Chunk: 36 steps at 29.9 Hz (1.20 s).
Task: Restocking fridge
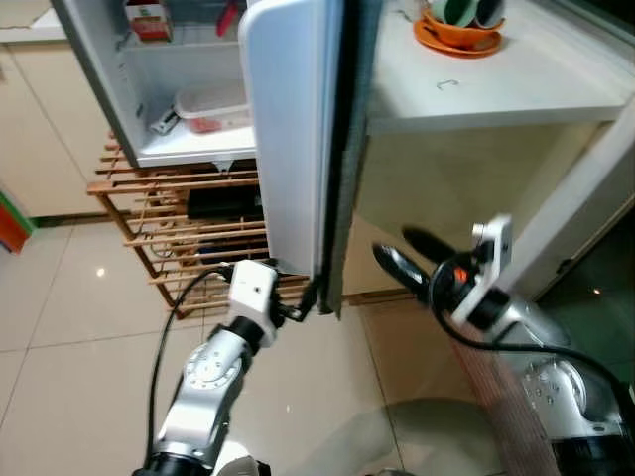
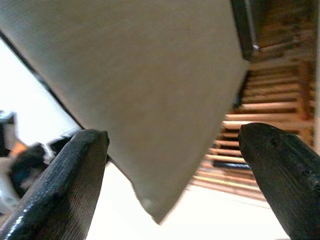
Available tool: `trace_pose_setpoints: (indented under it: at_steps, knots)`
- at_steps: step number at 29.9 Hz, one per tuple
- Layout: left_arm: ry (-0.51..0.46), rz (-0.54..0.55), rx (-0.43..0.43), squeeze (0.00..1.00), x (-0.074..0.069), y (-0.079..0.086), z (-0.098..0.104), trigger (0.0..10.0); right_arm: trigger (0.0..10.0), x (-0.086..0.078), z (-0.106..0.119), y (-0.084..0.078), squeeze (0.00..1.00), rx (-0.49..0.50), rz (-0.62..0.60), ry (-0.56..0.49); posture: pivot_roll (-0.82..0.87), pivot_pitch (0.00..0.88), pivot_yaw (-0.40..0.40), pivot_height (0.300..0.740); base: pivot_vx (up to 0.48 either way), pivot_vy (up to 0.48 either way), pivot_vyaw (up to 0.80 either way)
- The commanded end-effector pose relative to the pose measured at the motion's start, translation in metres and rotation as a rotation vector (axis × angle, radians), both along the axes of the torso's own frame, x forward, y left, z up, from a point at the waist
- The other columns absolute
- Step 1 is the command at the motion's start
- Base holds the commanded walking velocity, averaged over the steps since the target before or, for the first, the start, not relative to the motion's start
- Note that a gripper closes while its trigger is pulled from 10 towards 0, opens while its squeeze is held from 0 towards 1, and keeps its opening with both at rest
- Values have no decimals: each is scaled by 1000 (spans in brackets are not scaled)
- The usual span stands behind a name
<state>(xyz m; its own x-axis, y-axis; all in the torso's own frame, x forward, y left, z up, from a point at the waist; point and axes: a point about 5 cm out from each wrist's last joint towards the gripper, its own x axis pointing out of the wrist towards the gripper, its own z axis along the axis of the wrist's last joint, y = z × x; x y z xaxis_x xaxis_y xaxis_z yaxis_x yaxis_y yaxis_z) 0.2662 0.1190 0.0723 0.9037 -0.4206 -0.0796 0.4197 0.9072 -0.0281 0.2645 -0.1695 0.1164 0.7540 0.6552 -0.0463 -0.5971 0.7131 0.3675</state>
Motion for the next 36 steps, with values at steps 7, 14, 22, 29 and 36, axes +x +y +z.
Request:
trace_pose_setpoints:
  at_steps: [7,14,22,29,36]
  knots:
    - [6,-4,9,0,2,-2,0,10000,10000,1,-14,-7,0,-42,-49,43,-92,33,0,740,0,0,0]
    - [100,99,151,0,-2,38,-33,10000,10000,10,-19,-4,0,-71,-79,35,-88,36,1,740,0,0,0]
    - [261,185,264,0,-11,68,-74,10000,10000,23,-12,-8,0,-99,-103,-6,-95,36,-13,740,0,0,0]
    - [461,180,362,0,-29,74,-109,10000,10000,36,-1,-2,0,-82,-124,-50,-104,40,-20,740,0,0,0]
    - [607,120,488,0,-54,68,-135,10000,10000,62,18,39,0,-21,-62,-107,-151,62,-15,740,0,0,0]
